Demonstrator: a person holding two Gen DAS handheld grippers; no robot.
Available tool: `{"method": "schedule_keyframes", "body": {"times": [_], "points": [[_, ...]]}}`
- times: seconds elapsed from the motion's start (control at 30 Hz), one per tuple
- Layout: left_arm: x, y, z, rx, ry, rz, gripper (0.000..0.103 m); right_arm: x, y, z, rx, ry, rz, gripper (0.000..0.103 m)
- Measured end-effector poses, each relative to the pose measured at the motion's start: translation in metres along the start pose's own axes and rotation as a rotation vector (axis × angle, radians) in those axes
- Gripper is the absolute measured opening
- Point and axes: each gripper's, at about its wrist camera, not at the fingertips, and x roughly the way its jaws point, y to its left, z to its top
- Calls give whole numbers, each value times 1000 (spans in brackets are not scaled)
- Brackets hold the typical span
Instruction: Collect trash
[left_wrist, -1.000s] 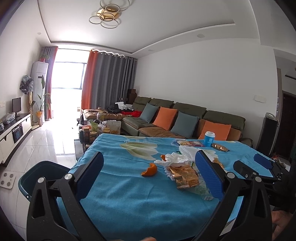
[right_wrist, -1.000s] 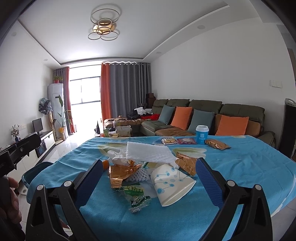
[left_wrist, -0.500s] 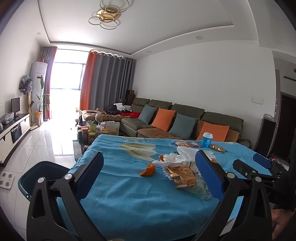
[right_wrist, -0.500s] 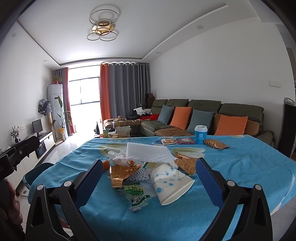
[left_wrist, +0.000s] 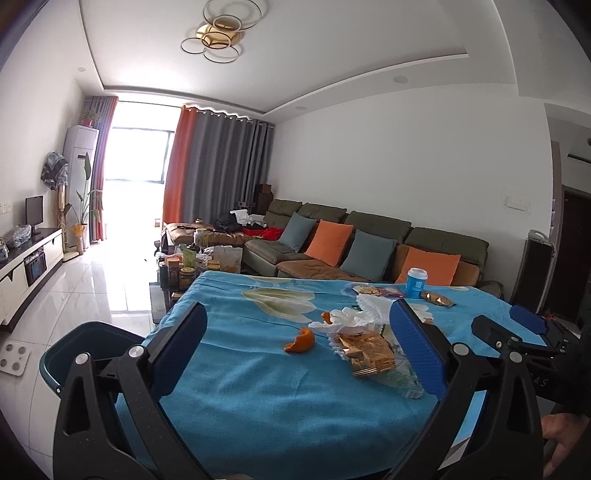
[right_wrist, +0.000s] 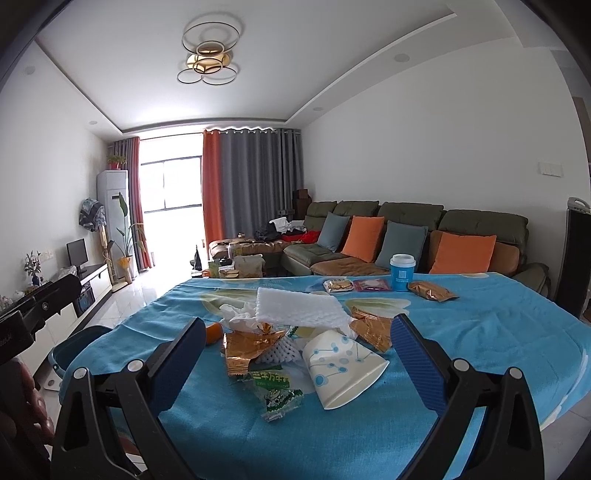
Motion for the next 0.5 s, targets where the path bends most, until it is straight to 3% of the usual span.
{"method": "schedule_keyframes", "body": {"times": [0.5], "points": [[-1, -3, -1, 6, 25, -9, 97, -3, 1, -2, -12, 17, 4, 96]]}}
